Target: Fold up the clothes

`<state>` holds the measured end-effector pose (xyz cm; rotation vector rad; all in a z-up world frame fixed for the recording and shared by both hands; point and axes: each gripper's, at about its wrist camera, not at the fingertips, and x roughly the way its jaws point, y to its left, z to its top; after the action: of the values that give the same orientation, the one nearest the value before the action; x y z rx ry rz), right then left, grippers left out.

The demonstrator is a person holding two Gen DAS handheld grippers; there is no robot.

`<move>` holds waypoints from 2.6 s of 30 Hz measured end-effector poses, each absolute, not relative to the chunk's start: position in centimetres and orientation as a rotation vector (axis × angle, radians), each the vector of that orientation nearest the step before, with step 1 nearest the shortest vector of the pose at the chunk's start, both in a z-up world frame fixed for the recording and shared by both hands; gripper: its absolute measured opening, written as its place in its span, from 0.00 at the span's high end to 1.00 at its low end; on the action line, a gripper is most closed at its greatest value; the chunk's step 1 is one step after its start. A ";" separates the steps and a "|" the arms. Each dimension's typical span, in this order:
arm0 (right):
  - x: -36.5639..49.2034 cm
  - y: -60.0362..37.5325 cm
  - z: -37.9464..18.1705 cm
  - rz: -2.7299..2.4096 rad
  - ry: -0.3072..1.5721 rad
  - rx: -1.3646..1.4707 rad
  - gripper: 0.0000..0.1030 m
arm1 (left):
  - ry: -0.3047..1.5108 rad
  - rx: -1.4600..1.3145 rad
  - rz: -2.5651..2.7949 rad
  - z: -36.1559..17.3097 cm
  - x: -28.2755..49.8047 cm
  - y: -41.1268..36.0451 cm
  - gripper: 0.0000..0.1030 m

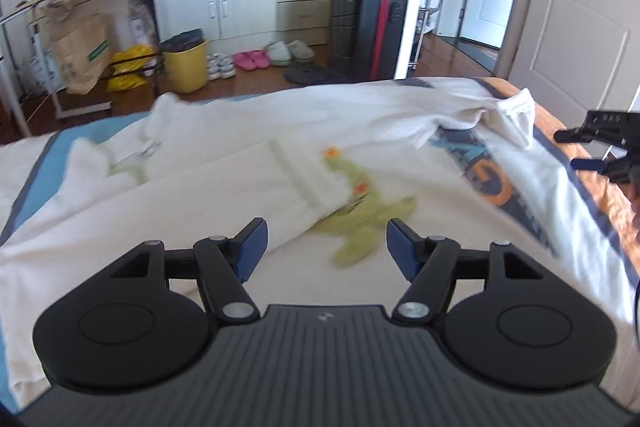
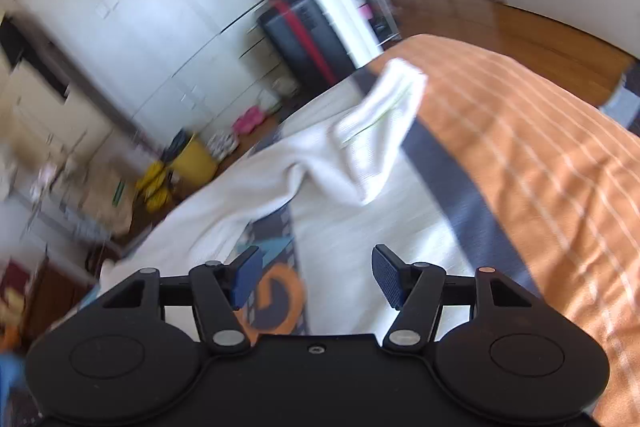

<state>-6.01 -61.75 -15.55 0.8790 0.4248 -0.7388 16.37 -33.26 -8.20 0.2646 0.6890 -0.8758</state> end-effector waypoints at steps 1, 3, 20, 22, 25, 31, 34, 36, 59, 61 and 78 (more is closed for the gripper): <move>-5.8 -62.2 -16.2 -0.739 0.419 0.890 0.36 | 0.693 0.266 -0.881 -8.2 16.2 -35.2 0.37; -5.1 -63.1 -17.6 -0.711 0.423 0.903 0.36 | 0.713 0.260 -0.893 -8.4 16.0 -38.4 0.37; -0.8 -69.5 -20.0 -0.815 0.439 0.825 0.39 | 0.765 0.344 -0.851 -15.2 21.5 -53.2 0.40; 0.2 -69.5 -20.1 -0.811 0.464 0.754 0.41 | 0.808 0.315 -0.876 -16.1 22.6 -53.5 0.69; 2.2 -69.0 -20.7 -0.795 0.515 0.605 0.78 | 0.762 0.345 -0.896 -17.0 22.6 -53.8 0.90; 1.5 -67.7 -19.0 -0.868 0.425 0.527 0.93 | 0.843 0.243 -0.925 -15.6 22.9 -52.2 0.76; 0.6 -66.5 -15.9 -0.825 0.305 0.498 0.93 | 0.897 0.063 -1.041 -13.6 23.5 -48.6 0.44; 0.3 -65.2 -13.8 -0.744 0.222 0.501 0.93 | 0.882 -0.013 -1.085 -12.2 23.6 -45.6 0.44; 12.9 -39.3 -13.3 0.179 0.420 0.276 0.92 | 0.809 -0.390 -0.778 -14.8 29.4 -16.4 0.44; 12.9 -38.7 -13.6 0.189 0.427 0.257 0.92 | 0.807 -0.368 -0.802 -15.0 29.2 -17.0 0.44; 10.3 -42.2 -12.8 0.346 0.640 0.340 0.58 | 0.702 -0.006 -0.994 -13.4 24.6 -19.7 0.35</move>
<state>10.27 -42.21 -12.80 0.3398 0.6401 0.3464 24.57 -19.71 -13.38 -0.0056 0.7021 -0.9939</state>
